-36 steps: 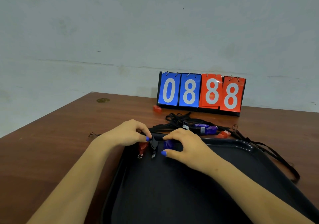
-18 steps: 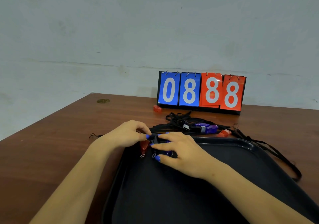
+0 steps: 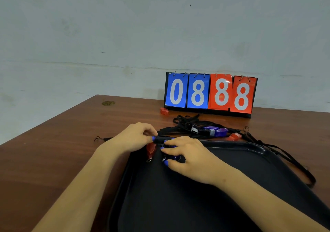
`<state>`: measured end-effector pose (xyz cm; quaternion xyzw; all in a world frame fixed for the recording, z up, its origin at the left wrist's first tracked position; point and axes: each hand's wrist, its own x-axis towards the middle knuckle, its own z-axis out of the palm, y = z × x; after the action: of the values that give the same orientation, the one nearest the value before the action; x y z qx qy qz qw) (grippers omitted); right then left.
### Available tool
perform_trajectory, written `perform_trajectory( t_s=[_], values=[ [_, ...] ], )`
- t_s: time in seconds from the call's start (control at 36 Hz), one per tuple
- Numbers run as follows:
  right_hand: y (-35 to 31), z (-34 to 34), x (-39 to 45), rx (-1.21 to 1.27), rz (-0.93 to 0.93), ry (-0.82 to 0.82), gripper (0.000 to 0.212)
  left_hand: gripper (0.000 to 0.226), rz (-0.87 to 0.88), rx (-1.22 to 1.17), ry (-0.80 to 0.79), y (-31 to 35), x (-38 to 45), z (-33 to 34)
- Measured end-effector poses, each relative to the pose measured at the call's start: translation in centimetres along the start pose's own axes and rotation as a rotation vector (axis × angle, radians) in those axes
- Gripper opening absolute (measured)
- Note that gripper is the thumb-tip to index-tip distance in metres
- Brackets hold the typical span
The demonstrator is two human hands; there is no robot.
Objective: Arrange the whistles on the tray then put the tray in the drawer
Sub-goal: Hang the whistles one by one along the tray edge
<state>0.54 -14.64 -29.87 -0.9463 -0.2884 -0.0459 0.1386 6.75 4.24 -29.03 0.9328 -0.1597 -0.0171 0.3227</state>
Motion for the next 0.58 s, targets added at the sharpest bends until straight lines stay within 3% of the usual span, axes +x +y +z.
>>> perform_trajectory(
  t_s=[0.44, 0.58],
  values=[
    [0.0, 0.01, -0.2, -0.03, -0.021, -0.005, 0.048, 0.021, 0.006, 0.045, 0.002, -0.12, 0.23, 0.09],
    [0.61, -0.72, -0.21, -0.008, 0.029, 0.122, 0.056, 0.029, -0.001, -0.08, 0.055, 0.27, 0.27, 0.29]
  ],
)
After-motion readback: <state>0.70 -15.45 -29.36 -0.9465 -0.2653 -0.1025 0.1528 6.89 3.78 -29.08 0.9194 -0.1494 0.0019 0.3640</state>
